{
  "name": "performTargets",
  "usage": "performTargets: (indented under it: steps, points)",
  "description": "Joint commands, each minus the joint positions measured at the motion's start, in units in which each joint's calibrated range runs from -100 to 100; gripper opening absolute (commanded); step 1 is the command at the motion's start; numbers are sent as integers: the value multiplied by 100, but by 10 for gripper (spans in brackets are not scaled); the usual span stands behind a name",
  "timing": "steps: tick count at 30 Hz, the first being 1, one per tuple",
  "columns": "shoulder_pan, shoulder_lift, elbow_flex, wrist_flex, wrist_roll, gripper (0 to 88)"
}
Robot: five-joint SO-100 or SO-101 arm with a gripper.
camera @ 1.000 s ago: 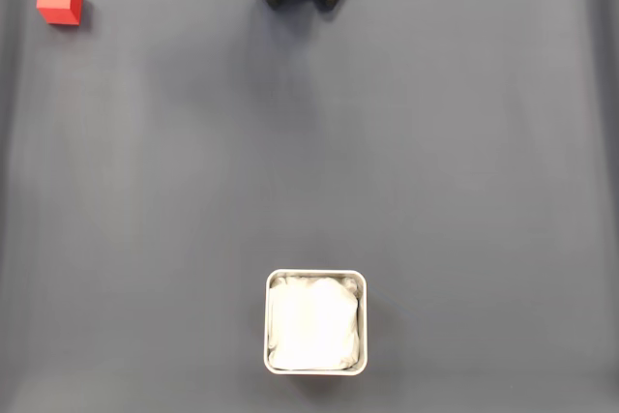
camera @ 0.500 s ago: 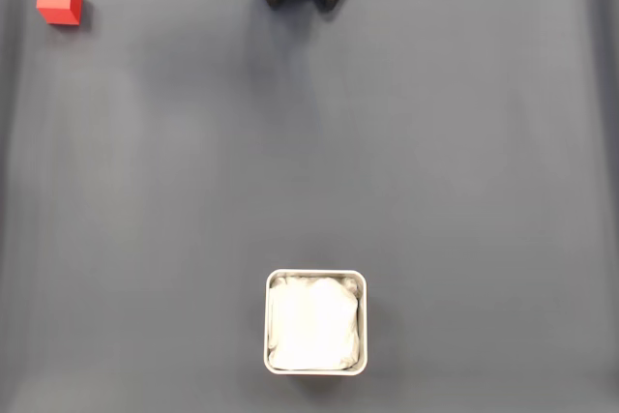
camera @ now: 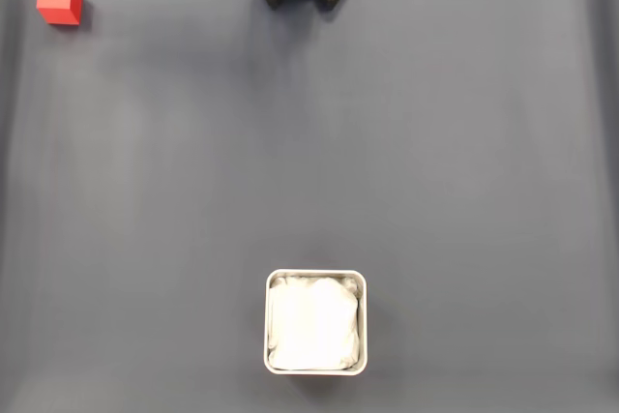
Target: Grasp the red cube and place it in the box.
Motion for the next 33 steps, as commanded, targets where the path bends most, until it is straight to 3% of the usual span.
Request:
performTargets:
  steps: [1, 33]
  points:
    - [127, 62, -84, -304, 68, 178]
    - [376, 391, 1249, -1509, 381, 249]
